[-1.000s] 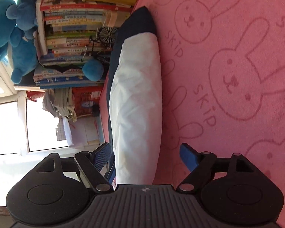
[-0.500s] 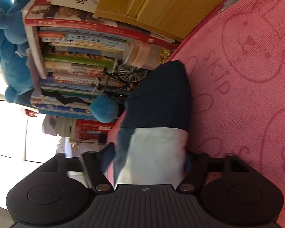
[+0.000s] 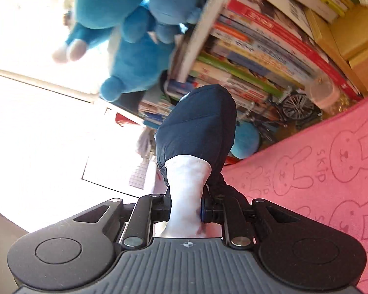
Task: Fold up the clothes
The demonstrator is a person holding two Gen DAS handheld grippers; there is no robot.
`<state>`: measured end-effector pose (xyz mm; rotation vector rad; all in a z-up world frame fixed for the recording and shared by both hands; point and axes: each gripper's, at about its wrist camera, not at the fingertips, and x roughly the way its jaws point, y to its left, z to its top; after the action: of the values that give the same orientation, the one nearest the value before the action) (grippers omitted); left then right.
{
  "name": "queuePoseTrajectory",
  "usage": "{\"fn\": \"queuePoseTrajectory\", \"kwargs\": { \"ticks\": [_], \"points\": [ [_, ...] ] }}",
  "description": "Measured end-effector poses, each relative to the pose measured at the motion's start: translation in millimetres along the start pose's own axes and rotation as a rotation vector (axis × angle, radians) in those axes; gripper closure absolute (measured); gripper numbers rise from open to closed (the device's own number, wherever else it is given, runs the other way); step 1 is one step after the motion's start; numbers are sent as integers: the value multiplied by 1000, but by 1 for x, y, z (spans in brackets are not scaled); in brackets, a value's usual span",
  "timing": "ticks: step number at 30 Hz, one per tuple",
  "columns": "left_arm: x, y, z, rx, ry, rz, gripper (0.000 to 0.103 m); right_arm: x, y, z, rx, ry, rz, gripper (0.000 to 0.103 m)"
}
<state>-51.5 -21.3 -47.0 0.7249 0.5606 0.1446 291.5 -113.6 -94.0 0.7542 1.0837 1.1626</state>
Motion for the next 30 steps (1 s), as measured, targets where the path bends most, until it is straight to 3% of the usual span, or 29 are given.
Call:
{"fn": "queuePoseTrajectory", "kwargs": {
  "ticks": [4, 6, 7, 8, 9, 11, 13, 14, 15, 17, 23, 27, 30],
  "points": [
    [-1, -47, -8, 38, 27, -113, 85, -20, -28, -18, -75, 53, -357, 71],
    [11, -82, -17, 77, 73, -196, 80, -30, -42, -27, -112, 80, -536, 41],
    [16, -96, -21, 109, 105, -251, 74, -35, -49, -32, -131, 93, -625, 38],
    [21, -111, -25, 142, 137, -307, 63, -39, -47, -44, -199, 102, -706, 38],
    [23, -127, -22, 177, 157, -334, 58, -42, -43, -59, -284, 110, -784, 38],
    [19, -142, -18, 209, 159, -343, 56, -28, -34, -76, -348, 106, -798, 32],
    [12, -136, -22, 163, 167, -373, 45, -11, -24, -92, -398, 101, -792, 31],
    [8, -133, -24, 140, 172, -388, 33, -2, -19, -100, -422, 98, -789, 38],
    [6, -129, -28, 111, 182, -395, 31, 6, -15, -108, -447, 95, -786, 58],
    [3, -126, -39, 78, 218, -375, 31, 24, -5, -123, -496, 89, -780, 88],
    [-8, -82, -80, -13, 367, -258, 32, 75, 23, -171, -643, 71, -759, 90],
    [-20, -31, -110, -145, 473, -172, 29, 125, 30, -205, -741, 211, -652, 90],
    [-23, -1, -131, -270, 531, -137, 25, 117, 51, -208, -752, 101, -685, 88]
  ]
}}
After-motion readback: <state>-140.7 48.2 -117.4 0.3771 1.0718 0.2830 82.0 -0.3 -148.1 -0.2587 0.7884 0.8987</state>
